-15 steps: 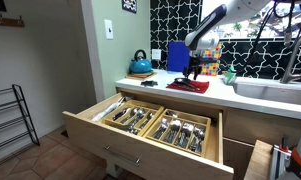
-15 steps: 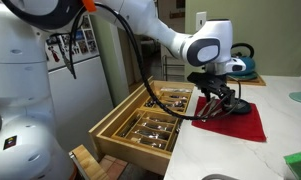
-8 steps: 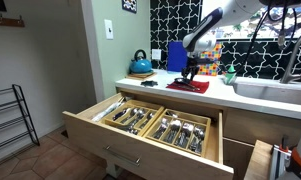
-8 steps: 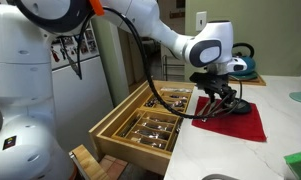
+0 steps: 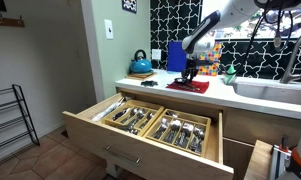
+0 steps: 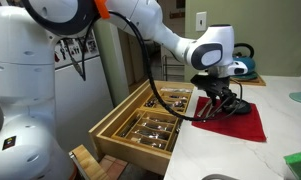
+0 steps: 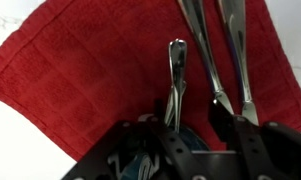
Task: Put the spoon into the drawer
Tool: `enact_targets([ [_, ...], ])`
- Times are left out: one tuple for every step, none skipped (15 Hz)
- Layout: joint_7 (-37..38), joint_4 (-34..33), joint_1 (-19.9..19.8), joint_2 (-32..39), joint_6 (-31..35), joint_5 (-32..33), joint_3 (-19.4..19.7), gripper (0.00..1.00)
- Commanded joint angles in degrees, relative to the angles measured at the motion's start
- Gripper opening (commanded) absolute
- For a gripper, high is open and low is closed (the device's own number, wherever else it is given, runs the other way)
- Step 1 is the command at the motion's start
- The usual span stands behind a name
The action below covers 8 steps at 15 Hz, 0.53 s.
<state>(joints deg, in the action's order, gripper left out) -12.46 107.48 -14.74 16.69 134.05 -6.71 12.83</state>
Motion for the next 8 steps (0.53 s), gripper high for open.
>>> enact_targets([
  [0.9, -1.0, -1.1, 1.5, 0.7, 0.2, -0.7, 0.44],
  [1.0, -1.1, -1.1, 1.6, 0.7, 0.2, -0.7, 0.43],
  [1.0, -1.2, -1.2, 1.8, 0.6, 0.1, -0.8, 0.40],
  [1.1, -1.4, -1.2, 2.0, 0.6, 0.2, -0.8, 0.39],
  [1.1, -1.4, -1.2, 2.2, 0.5, 0.2, -0.8, 0.41],
  [1.2, -1.6, -1.2, 2.3, 0.5, 0.4, -0.8, 0.38],
  [1.4, -1.6, -1.1, 2.3, 0.5, 0.5, -0.8, 0.38],
  [1.4, -1.7, -1.1, 2.4, 0.4, 0.5, -0.8, 0.38],
])
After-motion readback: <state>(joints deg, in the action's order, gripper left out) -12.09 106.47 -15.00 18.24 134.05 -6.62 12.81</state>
